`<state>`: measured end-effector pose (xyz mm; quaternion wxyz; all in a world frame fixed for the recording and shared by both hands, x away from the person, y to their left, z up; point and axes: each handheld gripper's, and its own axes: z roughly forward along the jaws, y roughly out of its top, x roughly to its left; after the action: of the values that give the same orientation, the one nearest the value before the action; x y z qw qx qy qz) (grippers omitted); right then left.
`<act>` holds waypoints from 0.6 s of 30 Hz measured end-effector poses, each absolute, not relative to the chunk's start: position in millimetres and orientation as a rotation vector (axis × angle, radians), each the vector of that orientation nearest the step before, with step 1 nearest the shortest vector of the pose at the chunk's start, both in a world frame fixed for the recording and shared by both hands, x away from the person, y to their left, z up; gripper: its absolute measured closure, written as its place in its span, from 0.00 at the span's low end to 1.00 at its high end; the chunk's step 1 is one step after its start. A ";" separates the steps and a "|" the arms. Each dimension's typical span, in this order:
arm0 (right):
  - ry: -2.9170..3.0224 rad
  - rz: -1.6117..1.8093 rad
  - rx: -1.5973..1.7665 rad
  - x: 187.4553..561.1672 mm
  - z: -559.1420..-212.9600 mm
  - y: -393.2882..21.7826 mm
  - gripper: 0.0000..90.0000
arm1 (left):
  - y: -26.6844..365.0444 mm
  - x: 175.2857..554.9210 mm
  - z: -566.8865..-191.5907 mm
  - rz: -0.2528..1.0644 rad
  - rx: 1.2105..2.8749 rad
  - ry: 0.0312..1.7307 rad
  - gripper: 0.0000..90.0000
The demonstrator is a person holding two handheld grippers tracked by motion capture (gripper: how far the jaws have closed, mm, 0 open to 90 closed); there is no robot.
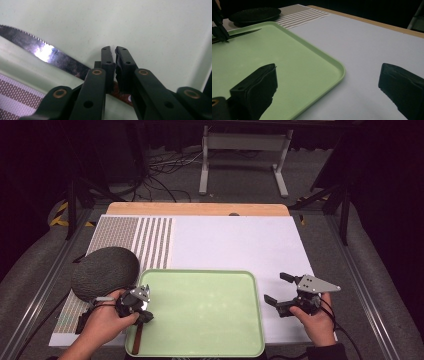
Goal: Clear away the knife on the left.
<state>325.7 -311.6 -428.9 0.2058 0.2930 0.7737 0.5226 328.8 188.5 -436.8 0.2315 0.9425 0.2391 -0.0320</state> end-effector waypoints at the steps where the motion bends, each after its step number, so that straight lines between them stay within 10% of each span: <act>1: 2.155 1.457 0.817 325.6 -428.8 -311.3 0.03 | 188.5 328.8 -436.8 -0.088 2.591 0.657 0.89; 12: 2.145 1.459 0.818 322.3 -427.9 -312.0 0.03 | 188.6 331.5 -409.7 0.080 2.430 0.675 0.23; 18: 2.141 1.456 0.819 322.5 -426.8 -311.2 0.03 | 200.1 333.1 -401.0 0.113 2.339 0.647 0.10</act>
<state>322.5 -311.2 -426.8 0.2116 0.2948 0.7706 0.5240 333.1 200.1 -401.0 0.3486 0.9024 0.2494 0.0436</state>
